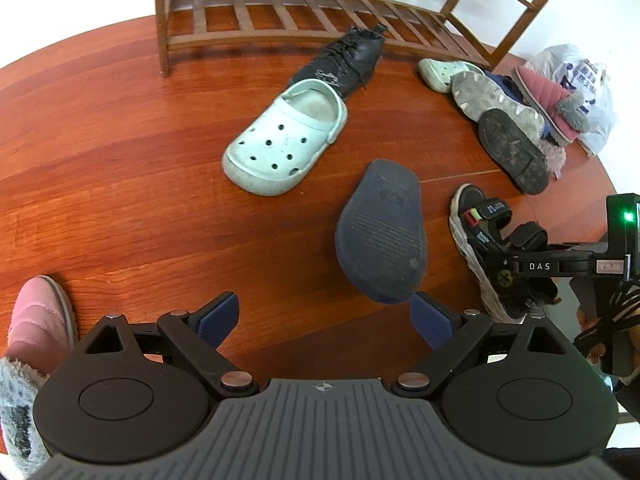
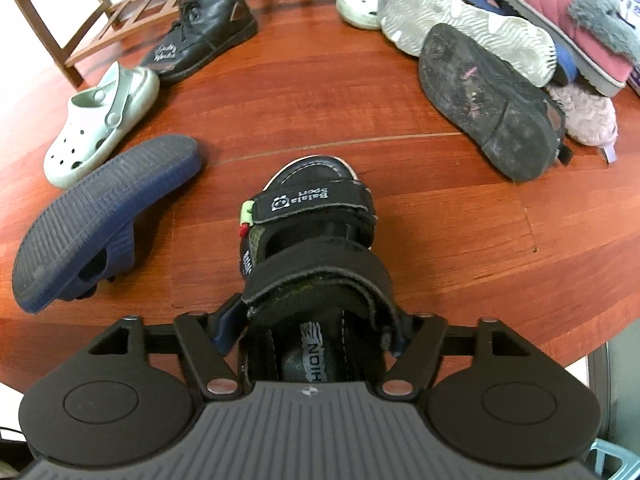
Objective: Organize scattered shoes
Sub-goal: 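Lift the black sandal with the right tool and set it down, opening, then move the left tool to the navy blue slipper and grasp its toe strap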
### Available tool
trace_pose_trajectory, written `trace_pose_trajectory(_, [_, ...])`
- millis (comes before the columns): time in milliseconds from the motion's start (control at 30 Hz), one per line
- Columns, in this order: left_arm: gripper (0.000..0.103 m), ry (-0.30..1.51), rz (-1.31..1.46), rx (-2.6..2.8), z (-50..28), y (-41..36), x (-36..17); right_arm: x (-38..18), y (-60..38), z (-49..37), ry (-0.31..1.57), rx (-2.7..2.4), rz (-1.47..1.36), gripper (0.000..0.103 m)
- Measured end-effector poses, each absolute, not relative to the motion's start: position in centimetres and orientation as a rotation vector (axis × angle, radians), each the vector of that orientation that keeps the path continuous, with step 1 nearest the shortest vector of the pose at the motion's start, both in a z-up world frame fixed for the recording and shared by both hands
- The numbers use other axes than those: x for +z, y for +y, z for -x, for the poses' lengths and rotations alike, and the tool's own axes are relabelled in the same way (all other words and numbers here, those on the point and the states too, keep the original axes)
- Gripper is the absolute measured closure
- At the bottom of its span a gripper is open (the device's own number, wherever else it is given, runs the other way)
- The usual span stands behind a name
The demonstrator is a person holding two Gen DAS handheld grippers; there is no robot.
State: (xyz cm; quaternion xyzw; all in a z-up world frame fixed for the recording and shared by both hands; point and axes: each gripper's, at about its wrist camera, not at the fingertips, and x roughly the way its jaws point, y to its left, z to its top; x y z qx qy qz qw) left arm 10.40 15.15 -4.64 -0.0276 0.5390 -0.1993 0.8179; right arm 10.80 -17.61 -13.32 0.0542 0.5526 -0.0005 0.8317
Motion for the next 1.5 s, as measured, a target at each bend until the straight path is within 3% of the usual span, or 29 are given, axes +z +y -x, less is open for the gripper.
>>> trace_pose_trajectory(267, [0.005, 1.161, 0.048, -0.536, -11.0, 12.1, -5.3, -11.3, -18.0, -8.7, 1.156, 0.011, -0.112, 0.008])
trace_pose_trajectory(367, [0.005, 1.179, 0.043, -0.555, -11.5, 10.8, -6.3, -10.1, -18.5, -7.6, 1.131, 0.011, -0.114, 0.001])
trace_pose_trajectory(700, [0.005, 1.208, -0.026, -0.544, -13.0, 8.0, -10.1, -6.9, -20.9, -4.8, 1.079, -0.003, -0.139, 0.001])
trace_pose_trajectory(1100, [0.005, 1.178, -0.032, -0.509, -14.5, 6.7, -12.7, -7.3, -24.0, -3.3, 1.083, -0.041, -0.165, 0.001])
trace_pose_trajectory(1200, [0.007, 1.165, -0.022, -0.503, -14.8, 6.6, -13.1, -7.5, -24.4, -3.3, 1.086, -0.041, -0.162, 0.001])
trace_pose_trajectory(1267, [0.021, 1.16, -0.028, -0.497, -14.7, 6.5, -13.3, -7.5, -24.6, -3.5, 1.087, -0.036, -0.158, 0.001])
trace_pose_trajectory(1300, [0.023, 1.157, -0.027, -0.494, -14.6, 6.4, -13.4, -7.5, -24.6, -3.6, 1.086, -0.034, -0.156, 0.001])
trace_pose_trajectory(1500, [0.024, 1.114, -0.001, -0.496, -13.8, 7.1, -13.0, -7.2, -24.4, -4.6, 1.075, -0.001, -0.137, 0.001])
